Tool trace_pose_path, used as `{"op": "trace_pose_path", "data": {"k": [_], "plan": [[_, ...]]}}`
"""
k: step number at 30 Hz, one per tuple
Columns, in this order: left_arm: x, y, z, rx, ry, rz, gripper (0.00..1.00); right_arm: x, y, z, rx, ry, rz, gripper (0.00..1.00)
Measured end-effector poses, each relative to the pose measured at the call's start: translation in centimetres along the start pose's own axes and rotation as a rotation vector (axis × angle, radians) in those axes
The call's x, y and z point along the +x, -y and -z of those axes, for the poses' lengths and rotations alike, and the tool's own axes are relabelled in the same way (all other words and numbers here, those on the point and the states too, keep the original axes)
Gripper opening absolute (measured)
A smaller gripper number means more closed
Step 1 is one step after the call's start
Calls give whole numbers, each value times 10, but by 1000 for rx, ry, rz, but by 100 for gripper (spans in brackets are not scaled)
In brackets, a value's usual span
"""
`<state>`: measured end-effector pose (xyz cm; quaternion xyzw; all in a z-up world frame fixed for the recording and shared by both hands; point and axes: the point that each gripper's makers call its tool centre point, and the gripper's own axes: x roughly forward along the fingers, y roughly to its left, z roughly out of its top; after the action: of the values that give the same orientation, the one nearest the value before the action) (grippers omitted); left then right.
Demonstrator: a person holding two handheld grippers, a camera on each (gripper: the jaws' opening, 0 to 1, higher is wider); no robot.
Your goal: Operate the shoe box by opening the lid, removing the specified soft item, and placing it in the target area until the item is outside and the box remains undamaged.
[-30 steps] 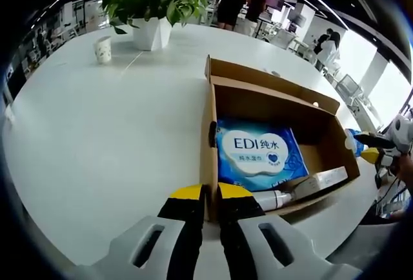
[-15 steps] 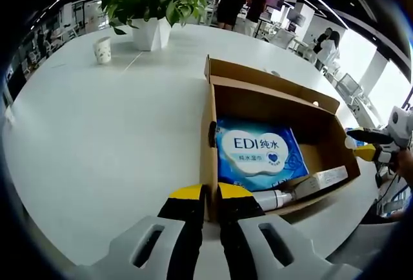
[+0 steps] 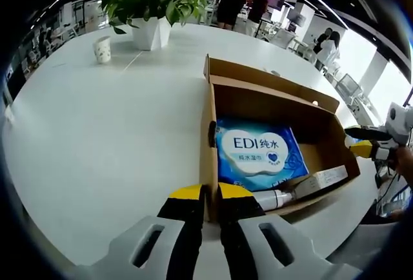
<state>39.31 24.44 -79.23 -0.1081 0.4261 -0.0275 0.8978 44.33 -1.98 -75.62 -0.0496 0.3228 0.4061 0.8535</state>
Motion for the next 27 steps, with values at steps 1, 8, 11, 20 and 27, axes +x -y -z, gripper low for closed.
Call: {"op": "trace_pose_path", "data": {"k": [1,8,11,20,27], "plan": [[0,0,0,0,-1,0,5,0,0,-1,0,2,-1,41],[1,0,0,0,-3,1,5,1,-6,-7,-5,12,-13,40],[0,1,0,-3,-2,3,6,5,-9,-8,-4,11,-17,40],[0,2,0,-3,-3,3,6,16,-20,-9,-12,-4,-43,40],[2,-1,-1,0,-4,2,5,28,-26,-7,-15,-29,-61,39]]}}
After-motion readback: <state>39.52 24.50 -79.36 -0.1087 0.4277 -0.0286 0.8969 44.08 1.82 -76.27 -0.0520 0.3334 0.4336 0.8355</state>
